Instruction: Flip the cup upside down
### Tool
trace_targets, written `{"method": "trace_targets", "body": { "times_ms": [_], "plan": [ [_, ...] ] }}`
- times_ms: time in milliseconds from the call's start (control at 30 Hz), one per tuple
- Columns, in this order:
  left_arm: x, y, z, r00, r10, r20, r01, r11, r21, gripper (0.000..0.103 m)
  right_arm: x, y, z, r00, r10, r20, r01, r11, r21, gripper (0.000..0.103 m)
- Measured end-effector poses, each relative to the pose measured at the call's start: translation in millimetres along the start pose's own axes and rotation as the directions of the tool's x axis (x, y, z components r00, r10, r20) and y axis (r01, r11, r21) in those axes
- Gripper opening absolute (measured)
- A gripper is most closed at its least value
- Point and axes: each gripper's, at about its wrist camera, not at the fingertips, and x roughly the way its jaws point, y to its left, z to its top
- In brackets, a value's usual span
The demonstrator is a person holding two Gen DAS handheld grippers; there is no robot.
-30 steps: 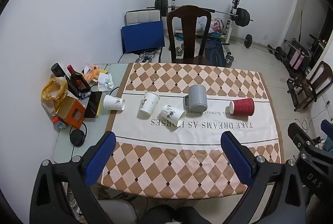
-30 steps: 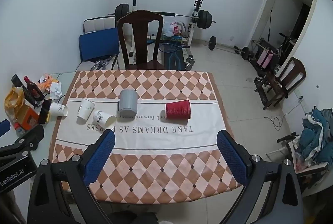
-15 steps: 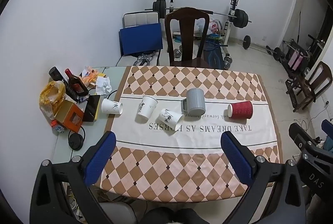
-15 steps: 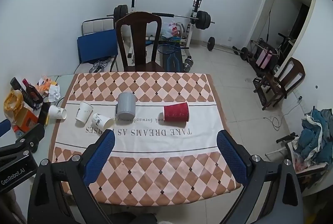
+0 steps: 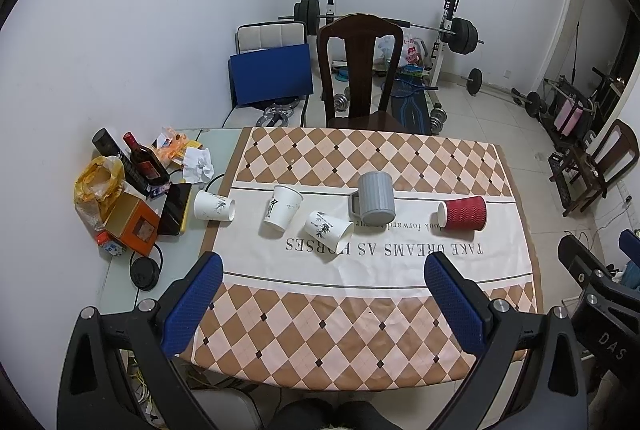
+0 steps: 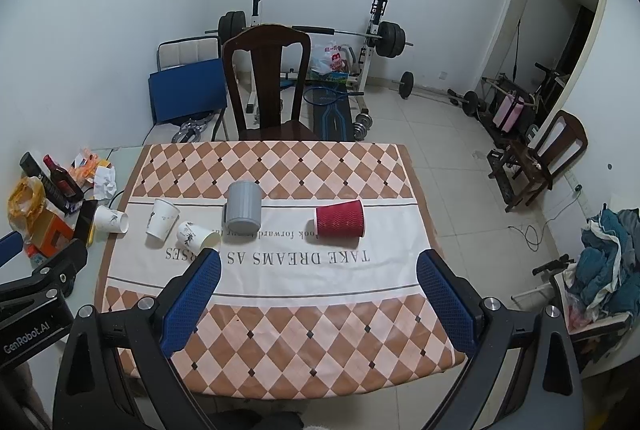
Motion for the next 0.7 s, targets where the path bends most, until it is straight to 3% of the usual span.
{"method": "trace_targets", "body": {
  "times_ms": [200,700],
  "plan": [
    [0,1,0,1.000,-0.001,0.001,0.001,1.000,-0.002,0.103,-3,2,19,1.000,0.001,0.007,-0.001,1.000,0.003,0.099],
    [1,-8,8,1.000,-0.003,0.003,0.003,1.000,-0.002,0.103,-6,5,20,1.000,0.003,0.016,-0.003,1.000,0.005,0.099]
  ]
}}
